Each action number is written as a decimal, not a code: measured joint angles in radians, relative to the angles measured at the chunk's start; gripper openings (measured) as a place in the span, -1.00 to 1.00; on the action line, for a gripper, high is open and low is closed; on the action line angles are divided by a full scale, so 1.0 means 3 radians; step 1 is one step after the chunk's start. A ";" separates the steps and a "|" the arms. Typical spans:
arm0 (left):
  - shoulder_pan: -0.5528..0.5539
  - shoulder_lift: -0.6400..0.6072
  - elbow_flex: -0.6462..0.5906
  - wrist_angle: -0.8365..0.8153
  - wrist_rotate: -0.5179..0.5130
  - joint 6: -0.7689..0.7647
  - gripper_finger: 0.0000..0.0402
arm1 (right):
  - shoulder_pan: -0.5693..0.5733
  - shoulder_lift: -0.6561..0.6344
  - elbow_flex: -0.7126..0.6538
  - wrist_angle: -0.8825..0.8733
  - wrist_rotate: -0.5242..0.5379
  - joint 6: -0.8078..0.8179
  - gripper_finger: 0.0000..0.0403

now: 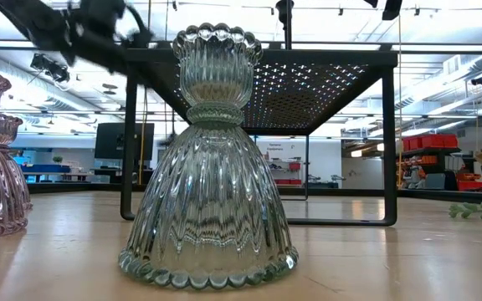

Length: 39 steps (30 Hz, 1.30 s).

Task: Pick & Place candle stick holders
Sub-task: Put the black candle holder on the shelf aligned with the other black candle holders

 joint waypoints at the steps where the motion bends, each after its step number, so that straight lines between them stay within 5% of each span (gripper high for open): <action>1: -0.0041 -0.0152 0.0100 -0.0273 0.0001 0.0006 -0.94 | -0.0002 0.0000 0.0000 0.0002 0.0018 0.0004 -0.32; 7: -0.0469 -0.0721 0.1024 -0.1944 0.0183 -0.0162 -0.94 | -0.0002 0.0001 0.0000 0.0032 0.0220 -0.0020 -0.32; 11: -0.1028 -0.0774 0.1464 -0.2323 0.0351 -0.0240 -0.94 | -0.0001 0.0000 0.0000 0.0109 0.0214 -0.0026 -0.32; 15: -0.1692 -0.0692 0.1562 -0.2220 0.0245 -0.0250 -0.94 | 0.0044 -0.0003 0.0000 0.0165 0.0130 -0.0025 -0.32; 18: -0.2151 -0.0545 0.1503 -0.2117 -0.0065 -0.0240 -0.94 | 0.0076 -0.0004 0.0057 0.0067 -0.0281 0.0161 -0.32; 24: -0.2861 0.0011 0.1424 -0.1285 -0.0458 0.0084 -0.94 | 0.0082 -0.0002 0.0696 -0.1356 -0.0678 0.0835 -0.32; 28: -0.3048 0.0353 0.1485 -0.0866 -0.0515 0.0244 -0.94 | 0.0081 0.0101 0.1160 -0.2097 -0.0761 0.0958 -0.32; 39: -0.3161 0.0967 0.1944 -0.0699 -0.0347 0.0283 -0.94 | -0.0054 0.0534 0.1350 -0.1634 -0.0969 0.0998 -0.32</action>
